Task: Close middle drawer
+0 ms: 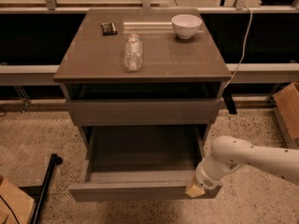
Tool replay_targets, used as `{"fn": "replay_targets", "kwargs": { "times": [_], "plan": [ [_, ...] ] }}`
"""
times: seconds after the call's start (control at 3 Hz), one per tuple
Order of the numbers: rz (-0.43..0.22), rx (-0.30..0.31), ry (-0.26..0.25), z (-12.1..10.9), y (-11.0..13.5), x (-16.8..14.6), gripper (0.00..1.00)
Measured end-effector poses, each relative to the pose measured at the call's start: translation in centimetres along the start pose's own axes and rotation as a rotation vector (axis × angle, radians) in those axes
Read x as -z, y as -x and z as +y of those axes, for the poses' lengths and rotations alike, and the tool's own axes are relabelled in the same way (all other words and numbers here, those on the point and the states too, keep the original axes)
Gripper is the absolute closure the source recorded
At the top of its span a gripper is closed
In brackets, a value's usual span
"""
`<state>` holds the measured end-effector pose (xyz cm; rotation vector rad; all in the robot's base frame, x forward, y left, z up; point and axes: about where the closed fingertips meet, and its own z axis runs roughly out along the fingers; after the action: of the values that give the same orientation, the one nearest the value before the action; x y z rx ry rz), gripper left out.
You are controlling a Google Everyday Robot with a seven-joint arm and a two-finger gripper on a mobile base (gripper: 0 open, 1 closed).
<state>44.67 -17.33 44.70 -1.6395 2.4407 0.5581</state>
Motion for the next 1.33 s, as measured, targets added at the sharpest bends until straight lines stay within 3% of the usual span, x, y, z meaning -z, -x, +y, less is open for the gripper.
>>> {"fn": "replay_targets", "kwargs": {
  "times": [0.33,0.67,1.33],
  "plan": [
    [0.013,-0.010,0.019,-0.7,-0.4,-2.0,1.00],
    [0.013,-0.010,0.019,-0.7,-0.4,-2.0,1.00],
    [0.016,0.010,-0.077,-4.1,0.8,-2.6,1.00]
  ]
}}
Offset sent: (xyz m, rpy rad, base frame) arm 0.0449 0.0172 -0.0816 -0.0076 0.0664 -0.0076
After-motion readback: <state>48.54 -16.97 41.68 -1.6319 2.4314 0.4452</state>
